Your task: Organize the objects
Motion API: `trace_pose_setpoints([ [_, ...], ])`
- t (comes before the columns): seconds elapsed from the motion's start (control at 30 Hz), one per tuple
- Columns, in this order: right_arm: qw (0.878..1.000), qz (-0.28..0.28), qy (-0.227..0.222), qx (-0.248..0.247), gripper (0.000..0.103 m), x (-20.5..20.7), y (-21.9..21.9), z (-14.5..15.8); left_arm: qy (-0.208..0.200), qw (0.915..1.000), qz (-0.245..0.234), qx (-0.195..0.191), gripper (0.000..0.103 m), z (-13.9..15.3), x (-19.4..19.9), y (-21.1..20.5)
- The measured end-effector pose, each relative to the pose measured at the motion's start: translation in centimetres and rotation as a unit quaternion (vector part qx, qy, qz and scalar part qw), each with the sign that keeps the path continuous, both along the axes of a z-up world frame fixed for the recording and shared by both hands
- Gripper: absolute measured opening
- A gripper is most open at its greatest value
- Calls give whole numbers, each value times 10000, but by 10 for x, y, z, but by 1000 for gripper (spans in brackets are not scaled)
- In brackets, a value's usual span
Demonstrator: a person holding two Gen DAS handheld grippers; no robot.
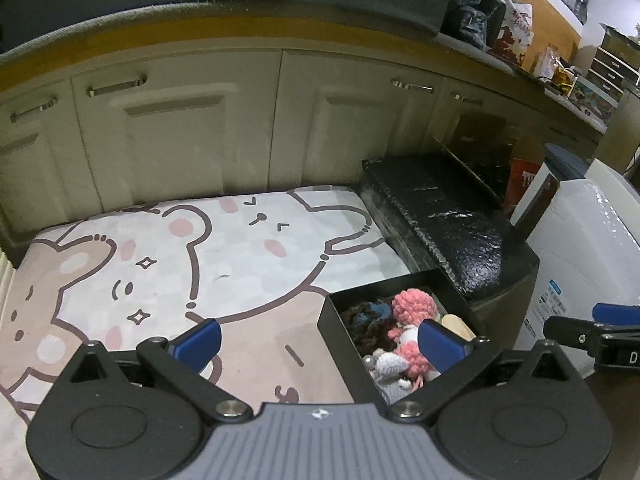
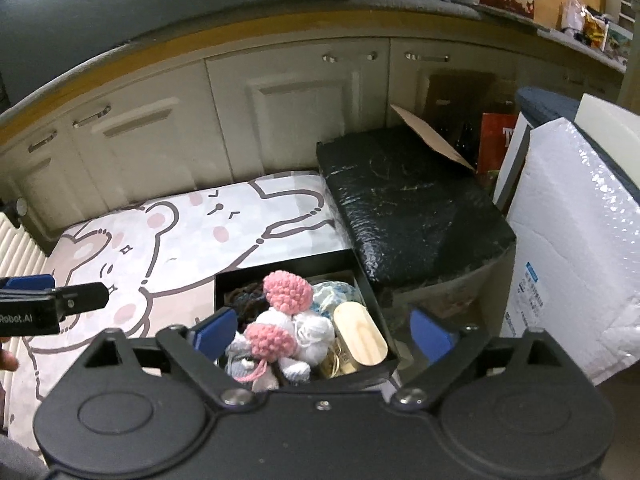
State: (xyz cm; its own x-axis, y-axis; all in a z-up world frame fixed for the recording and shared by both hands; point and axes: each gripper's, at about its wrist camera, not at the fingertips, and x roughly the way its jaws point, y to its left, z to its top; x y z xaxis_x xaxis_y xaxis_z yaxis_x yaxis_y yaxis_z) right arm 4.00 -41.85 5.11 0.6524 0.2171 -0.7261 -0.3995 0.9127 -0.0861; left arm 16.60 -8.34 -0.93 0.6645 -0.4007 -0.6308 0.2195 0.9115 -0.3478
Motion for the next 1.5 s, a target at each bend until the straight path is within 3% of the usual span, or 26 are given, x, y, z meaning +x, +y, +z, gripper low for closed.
trace_pose_setpoints([
  [0.23,9995,158,-264,-12,101,-32,-2,10,-118,9989,82,436,103,5,-27,1],
  [0.6,9993,181,-291,-123,103,-60,-4,1,-223,9988,-148,409,103,4,-55,19],
  [0.97,9995,95,-264,-148,103,-70,-3,-9,-377,9964,-247,725,103,-3,-74,25],
  [1.5,9986,32,-358,-395,103,-75,11,-19,-191,9965,-261,776,103,-11,-69,30],
])
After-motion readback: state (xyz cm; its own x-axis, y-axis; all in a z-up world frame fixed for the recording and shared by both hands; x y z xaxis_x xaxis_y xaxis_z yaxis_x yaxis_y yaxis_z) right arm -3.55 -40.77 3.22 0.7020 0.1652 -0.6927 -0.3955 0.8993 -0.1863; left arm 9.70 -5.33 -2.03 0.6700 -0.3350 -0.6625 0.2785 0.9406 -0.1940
